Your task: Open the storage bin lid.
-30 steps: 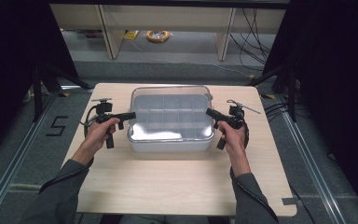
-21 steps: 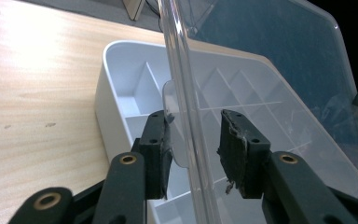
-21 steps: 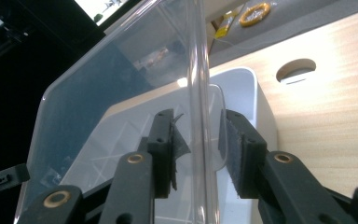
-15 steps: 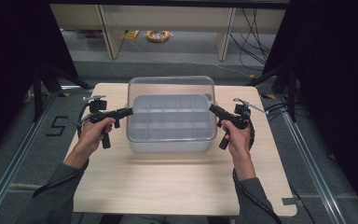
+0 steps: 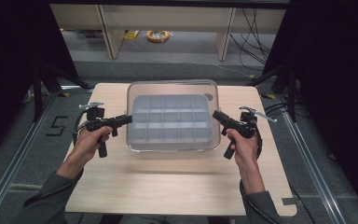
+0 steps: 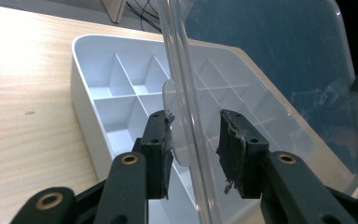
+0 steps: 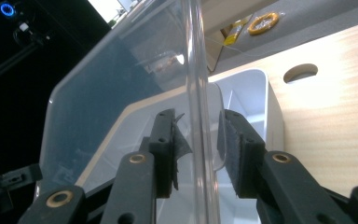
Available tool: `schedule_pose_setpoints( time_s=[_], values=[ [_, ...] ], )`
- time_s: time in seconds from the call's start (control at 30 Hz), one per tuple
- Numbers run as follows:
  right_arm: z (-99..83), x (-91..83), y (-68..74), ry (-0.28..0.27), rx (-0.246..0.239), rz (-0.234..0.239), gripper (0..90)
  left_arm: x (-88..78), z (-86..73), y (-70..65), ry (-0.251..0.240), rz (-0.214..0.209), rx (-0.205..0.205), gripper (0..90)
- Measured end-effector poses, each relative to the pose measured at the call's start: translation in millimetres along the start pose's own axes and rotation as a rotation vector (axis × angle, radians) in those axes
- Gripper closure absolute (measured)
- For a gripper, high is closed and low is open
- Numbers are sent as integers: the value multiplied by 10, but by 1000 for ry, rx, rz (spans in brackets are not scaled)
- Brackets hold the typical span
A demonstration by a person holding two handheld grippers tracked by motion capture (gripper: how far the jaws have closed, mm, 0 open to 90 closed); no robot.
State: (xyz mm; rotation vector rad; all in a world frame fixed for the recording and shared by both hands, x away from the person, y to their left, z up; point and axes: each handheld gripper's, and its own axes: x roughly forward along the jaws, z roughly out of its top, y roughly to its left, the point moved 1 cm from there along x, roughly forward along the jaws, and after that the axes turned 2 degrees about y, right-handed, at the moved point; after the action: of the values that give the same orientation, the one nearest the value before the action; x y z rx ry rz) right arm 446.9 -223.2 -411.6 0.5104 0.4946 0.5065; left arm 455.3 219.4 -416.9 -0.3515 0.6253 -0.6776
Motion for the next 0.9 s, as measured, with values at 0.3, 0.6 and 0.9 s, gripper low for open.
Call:
schedule_pose_setpoints(
  time_s=[0.3,0.6,0.9],
  values=[
    [-192,-206,14,34,13,10,668,-162,-187,-142,14,7,61,639],
    [-367,-356,43,58,12,5,663,-265,-350,-226,15,9,95,639],
    [-574,-502,46,89,23,-5,661,-296,-600,-238,46,3,84,635]
  ],
)
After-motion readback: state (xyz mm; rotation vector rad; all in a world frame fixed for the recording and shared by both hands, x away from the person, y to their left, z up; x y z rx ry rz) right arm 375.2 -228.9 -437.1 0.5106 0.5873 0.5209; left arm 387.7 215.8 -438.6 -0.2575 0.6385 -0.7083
